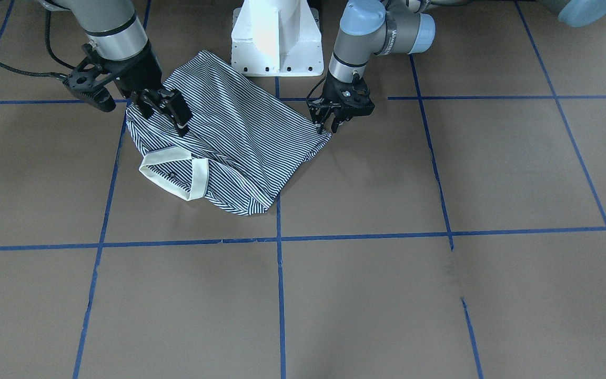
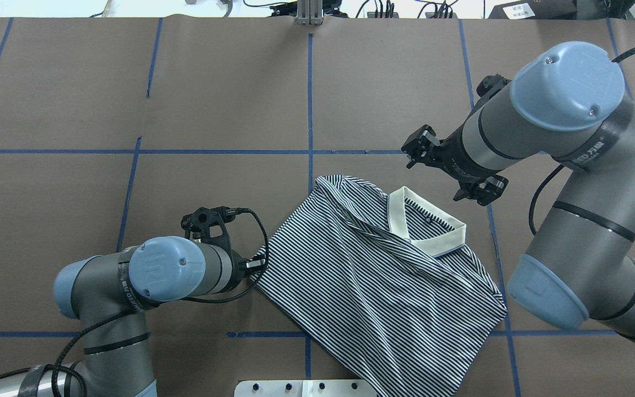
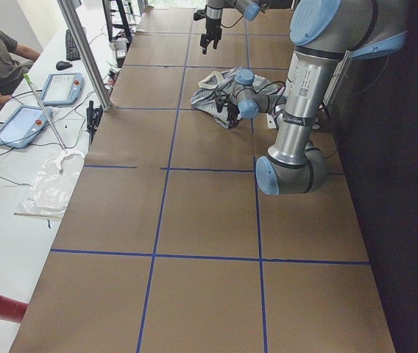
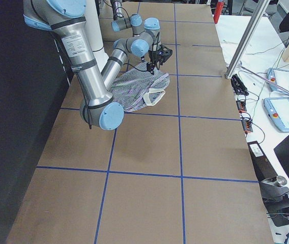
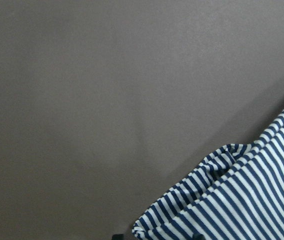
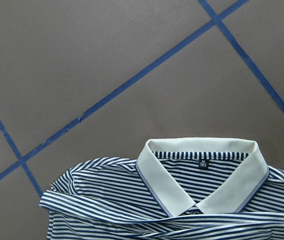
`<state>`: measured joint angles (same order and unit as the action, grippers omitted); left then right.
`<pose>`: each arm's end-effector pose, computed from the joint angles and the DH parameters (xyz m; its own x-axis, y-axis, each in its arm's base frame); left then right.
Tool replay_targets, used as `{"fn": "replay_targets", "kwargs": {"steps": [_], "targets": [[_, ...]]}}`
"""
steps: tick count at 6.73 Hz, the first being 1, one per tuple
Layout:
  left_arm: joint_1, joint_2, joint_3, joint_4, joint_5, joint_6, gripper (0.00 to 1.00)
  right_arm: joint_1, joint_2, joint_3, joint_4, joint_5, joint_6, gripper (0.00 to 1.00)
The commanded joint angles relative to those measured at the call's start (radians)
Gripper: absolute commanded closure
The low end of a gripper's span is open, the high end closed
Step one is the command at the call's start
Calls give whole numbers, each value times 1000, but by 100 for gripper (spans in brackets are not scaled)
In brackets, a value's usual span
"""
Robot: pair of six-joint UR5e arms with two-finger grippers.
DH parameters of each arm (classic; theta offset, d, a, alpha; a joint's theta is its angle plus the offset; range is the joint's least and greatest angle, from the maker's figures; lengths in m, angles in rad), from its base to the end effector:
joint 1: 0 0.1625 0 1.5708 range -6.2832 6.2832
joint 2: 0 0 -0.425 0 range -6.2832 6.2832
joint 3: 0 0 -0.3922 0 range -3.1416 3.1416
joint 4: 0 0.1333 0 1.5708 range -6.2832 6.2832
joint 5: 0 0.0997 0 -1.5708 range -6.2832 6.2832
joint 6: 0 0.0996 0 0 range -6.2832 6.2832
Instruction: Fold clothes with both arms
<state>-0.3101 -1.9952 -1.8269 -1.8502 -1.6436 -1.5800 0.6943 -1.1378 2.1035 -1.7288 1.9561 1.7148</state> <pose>0.5504 -0.3088 0.2783 0.5439 -0.1839 -0.8187 0.2526 0.9663 -0.0493 -0.3514 -0.4173 0.2175 0.4705 0.5648 0.6779 -0.4564 0.8133 -0.3608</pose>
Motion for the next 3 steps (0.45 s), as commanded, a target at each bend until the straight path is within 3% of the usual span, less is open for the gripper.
{"fn": "replay_targets", "kwargs": {"steps": [1,2,3], "targets": [[0,-2,11,0,11,0,88,1,-3,0,-2,3,0,0],[0,-2,14,0,13,0,100,1,-7,-2,-2,4,0,0],[0,-2,15,0,11,0,100,1,-8,-7,-2,3,0,0]]}}
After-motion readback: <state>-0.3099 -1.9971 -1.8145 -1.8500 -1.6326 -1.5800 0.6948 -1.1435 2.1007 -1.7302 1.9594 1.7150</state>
